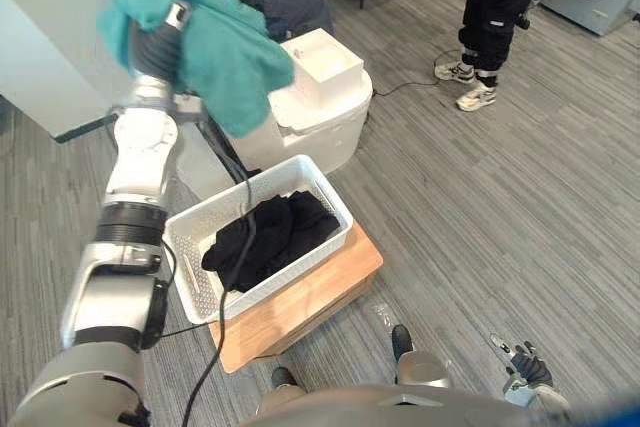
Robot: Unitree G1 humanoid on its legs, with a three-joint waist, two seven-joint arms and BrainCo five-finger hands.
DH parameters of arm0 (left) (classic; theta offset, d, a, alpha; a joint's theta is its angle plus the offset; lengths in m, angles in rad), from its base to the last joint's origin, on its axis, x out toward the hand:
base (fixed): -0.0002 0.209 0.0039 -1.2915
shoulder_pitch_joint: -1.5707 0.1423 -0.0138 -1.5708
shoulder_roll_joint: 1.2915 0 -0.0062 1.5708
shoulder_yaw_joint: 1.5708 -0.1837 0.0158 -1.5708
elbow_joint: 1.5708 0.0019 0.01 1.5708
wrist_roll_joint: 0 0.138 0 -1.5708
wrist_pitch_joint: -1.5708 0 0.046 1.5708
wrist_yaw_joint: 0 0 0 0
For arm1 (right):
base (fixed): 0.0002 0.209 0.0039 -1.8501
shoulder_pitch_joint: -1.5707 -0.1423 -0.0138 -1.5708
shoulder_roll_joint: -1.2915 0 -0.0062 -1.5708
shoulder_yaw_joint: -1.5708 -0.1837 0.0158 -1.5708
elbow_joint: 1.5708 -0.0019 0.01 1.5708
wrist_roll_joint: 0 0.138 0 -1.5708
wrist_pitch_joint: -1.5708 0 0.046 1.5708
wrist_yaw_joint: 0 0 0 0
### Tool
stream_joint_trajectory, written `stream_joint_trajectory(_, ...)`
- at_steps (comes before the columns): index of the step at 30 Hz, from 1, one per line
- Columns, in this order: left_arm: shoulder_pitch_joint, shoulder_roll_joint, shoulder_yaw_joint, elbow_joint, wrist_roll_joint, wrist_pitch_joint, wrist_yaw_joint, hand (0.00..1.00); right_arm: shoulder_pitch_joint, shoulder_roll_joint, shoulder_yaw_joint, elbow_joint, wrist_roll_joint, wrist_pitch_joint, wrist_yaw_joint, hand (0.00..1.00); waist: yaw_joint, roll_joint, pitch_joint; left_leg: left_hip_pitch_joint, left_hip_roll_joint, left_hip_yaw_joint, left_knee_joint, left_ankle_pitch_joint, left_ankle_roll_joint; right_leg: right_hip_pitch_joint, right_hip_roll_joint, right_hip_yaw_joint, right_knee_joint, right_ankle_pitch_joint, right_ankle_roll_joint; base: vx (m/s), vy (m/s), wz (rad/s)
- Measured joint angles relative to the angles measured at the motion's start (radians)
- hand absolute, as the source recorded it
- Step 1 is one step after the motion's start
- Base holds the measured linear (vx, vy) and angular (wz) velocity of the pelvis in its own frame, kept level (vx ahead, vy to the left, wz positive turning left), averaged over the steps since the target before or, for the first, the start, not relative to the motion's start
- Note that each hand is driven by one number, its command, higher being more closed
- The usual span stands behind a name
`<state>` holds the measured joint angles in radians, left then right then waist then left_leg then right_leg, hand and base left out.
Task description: Tidy the bed and pick cloth on bed and put in laundry
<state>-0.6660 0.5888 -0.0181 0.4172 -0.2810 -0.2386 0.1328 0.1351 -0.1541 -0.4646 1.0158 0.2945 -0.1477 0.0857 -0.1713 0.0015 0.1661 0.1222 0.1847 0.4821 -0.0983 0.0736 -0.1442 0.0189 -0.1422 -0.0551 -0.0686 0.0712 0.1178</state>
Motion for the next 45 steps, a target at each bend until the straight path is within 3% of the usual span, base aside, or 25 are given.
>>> stream_joint_trajectory(8, 0.181, -0.138, -0.003, -0.175, 0.000, 0.059, -0.020, 1.00, 0.020, 0.030, -0.027, 0.000, -0.006, 0.000, -0.003, 0.00, 0.018, 0.013, 0.040, 0.001, -0.001, -0.028, 0.000, 0.000, 0.000, 0.006, -0.003, -0.012, 0.029, -0.026, 0.005, -0.01, -0.003, 0.09)
stream_joint_trajectory(15, 0.425, -0.180, -0.008, -0.281, 0.005, 0.136, -0.095, 1.00, 0.022, 0.029, -0.024, -0.025, -0.006, 0.000, -0.009, 0.00, 0.028, 0.017, 0.066, -0.003, -0.010, -0.047, 0.000, -0.006, 0.007, 0.008, -0.015, -0.040, 0.041, -0.047, 0.016, 0.01, 0.002, 0.08)
stream_joint_trajectory(19, 0.528, -0.195, -0.031, -0.277, 0.039, 0.166, -0.112, 1.00, 0.022, 0.029, -0.018, -0.037, -0.006, 0.001, -0.008, 0.00, 0.055, 0.030, 0.076, -0.008, -0.013, -0.057, 0.000, -0.011, 0.008, 0.007, -0.020, -0.052, 0.049, -0.052, 0.013, 0.05, 0.014, 0.07)
stream_joint_trajectory(25, 0.542, -0.195, -0.030, -0.193, 0.088, 0.163, -0.081, 1.00, -0.002, 0.021, -0.016, -0.055, -0.003, 0.000, -0.005, 0.00, 0.071, 0.055, 0.107, -0.041, -0.013, -0.084, 0.001, -0.010, 0.009, -0.021, -0.023, -0.072, 0.078, -0.071, 0.013, 0.03, -0.003, 0.12)
stream_joint_trajectory(30, 0.466, -0.197, -0.031, -0.052, 0.147, 0.137, -0.015, 1.00, -0.086, 0.012, 0.000, -0.057, 0.017, -0.001, -0.007, 0.00, 0.067, 0.044, 0.205, -0.116, -0.010, -0.083, 0.054, -0.019, 0.014, -0.107, -0.033, -0.061, 0.146, -0.088, 0.010, -0.02, 0.002, -0.02)
stream_joint_trajectory(33, 0.401, -0.202, -0.031, 0.063, 0.154, 0.111, 0.061, 1.00, -0.112, 0.010, 0.009, -0.059, 0.017, -0.002, -0.007, 0.00, 0.064, 0.039, 0.254, -0.146, -0.006, -0.080, 0.084, -0.029, 0.019, -0.138, -0.034, -0.047, 0.163, -0.088, 0.009, -0.02, 0.003, -0.10)
stream_joint_trajectory(34, 0.379, -0.202, -0.030, 0.101, 0.153, 0.101, 0.088, 0.00, -0.112, 0.006, 0.028, -0.058, 0.017, -0.002, -0.009, 0.00, 0.061, 0.039, 0.260, -0.157, -0.006, -0.077, 0.087, -0.031, 0.020, -0.152, -0.034, -0.042, 0.168, -0.088, 0.009, -0.01, 0.004, -0.08)
stream_joint_trajectory(39, 0.290, -0.202, 0.002, 0.238, 0.153, 0.102, 0.138, 0.00, -0.137, 0.005, 0.094, -0.057, 0.016, -0.002, -0.010, 0.00, 0.053, 0.025, 0.281, -0.177, 0.000, -0.054, 0.105, -0.039, 0.021, -0.188, -0.031, -0.018, 0.182, -0.088, 0.009, 0.01, 0.003, -0.13)
stream_joint_trajectory(45, 0.287, -0.204, 0.007, 0.237, 0.135, 0.097, 0.148, 0.00, -0.140, 0.005, 0.149, -0.061, 0.017, -0.003, -0.020, 0.00, 0.061, 0.022, 0.286, -0.175, 0.002, -0.054, 0.111, -0.040, 0.021, -0.185, -0.030, -0.018, 0.182, -0.087, 0.009, 0.01, 0.003, -0.02)
